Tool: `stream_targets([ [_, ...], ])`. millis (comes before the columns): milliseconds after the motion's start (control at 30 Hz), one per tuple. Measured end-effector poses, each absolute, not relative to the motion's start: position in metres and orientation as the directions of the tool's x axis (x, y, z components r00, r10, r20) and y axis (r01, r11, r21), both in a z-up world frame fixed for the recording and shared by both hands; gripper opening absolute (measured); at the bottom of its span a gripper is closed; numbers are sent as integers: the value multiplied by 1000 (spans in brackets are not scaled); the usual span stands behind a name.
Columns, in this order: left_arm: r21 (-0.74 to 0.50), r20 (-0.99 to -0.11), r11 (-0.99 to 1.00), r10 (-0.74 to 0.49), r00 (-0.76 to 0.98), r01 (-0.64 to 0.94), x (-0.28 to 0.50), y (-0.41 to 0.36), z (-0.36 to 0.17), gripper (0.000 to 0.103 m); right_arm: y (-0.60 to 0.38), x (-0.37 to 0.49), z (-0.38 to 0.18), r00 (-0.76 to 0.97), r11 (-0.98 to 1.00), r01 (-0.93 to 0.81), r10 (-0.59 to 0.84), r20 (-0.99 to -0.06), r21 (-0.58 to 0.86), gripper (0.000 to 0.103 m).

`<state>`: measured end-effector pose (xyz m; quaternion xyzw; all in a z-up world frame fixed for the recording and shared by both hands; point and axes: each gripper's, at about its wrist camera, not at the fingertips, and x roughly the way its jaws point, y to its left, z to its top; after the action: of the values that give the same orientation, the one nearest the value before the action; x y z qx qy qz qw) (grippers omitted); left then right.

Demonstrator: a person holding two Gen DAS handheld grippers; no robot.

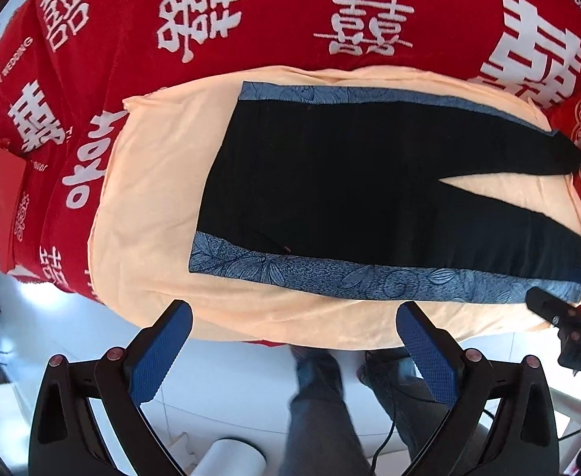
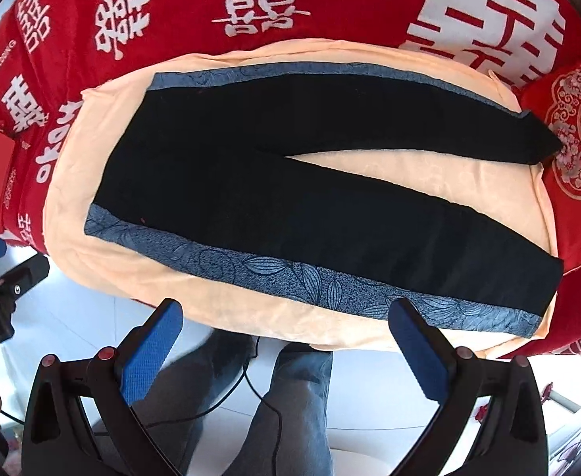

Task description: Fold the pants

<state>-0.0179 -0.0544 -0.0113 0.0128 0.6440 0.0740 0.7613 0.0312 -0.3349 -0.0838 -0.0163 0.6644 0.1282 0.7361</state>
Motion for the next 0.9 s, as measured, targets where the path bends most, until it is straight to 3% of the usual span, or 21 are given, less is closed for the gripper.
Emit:
stream_targets([
  [333,96,-982,995,95,163,0,4,-34,-80,103,-316,37,-134,107,984,-169,78,-991,60,103],
  [900,5,-982,997,19,189,-76,10,-1,-141,103,-303,23,-196,75,991,-124,51,-996,42,103],
])
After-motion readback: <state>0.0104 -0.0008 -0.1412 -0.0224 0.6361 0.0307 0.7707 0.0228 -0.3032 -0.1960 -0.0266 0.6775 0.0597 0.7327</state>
